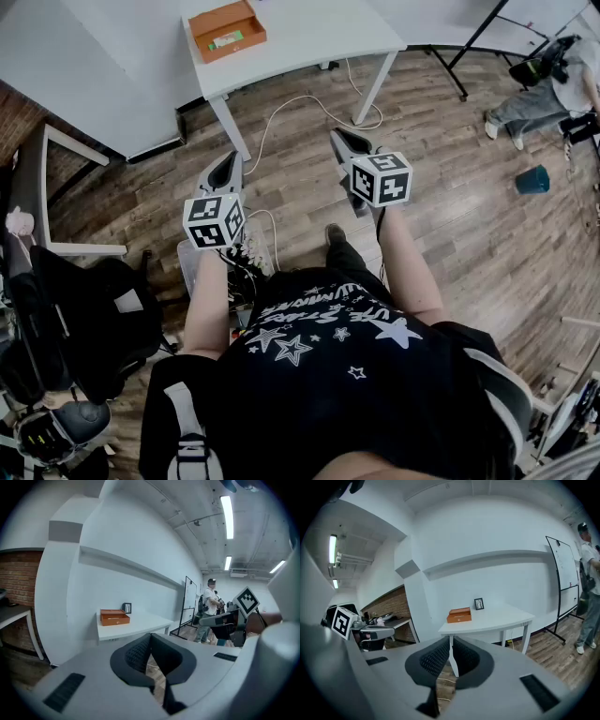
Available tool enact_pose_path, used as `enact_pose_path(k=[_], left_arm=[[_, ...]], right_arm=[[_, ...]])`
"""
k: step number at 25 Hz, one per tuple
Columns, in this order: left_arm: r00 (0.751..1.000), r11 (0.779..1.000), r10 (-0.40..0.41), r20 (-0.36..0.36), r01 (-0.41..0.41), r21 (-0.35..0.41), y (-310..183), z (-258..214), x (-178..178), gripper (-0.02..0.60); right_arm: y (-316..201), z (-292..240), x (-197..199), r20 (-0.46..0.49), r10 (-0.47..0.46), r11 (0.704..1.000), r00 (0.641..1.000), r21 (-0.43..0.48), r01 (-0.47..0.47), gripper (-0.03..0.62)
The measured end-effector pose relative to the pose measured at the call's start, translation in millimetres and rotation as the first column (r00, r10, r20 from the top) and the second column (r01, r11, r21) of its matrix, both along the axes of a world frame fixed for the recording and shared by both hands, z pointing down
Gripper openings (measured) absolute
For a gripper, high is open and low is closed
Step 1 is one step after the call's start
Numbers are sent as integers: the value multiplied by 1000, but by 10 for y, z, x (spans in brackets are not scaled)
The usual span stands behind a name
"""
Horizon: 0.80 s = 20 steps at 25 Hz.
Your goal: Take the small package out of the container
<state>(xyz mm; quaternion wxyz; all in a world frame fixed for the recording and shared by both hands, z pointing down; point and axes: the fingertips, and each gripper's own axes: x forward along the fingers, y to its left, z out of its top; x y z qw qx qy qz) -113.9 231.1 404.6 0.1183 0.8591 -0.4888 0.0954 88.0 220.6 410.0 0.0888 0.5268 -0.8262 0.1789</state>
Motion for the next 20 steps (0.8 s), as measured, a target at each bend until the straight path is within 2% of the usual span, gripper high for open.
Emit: enact_pose_path(k=[12,17,20], left_arm=[[1000,999,22,-4,-22,-29,233,144,-198,18],[1000,999,8,-15,-9,-44,272,200,-289,18],[999,999,21,-42,-23,-43,286,236,-284,19]], right_arm=[[208,88,-206,-6,2,1000,1000,-19,-2,57],[201,25,-275,17,-15,999,1000,30,14,57],[140,56,-272,29,-7,1000,1000,23,6,57]])
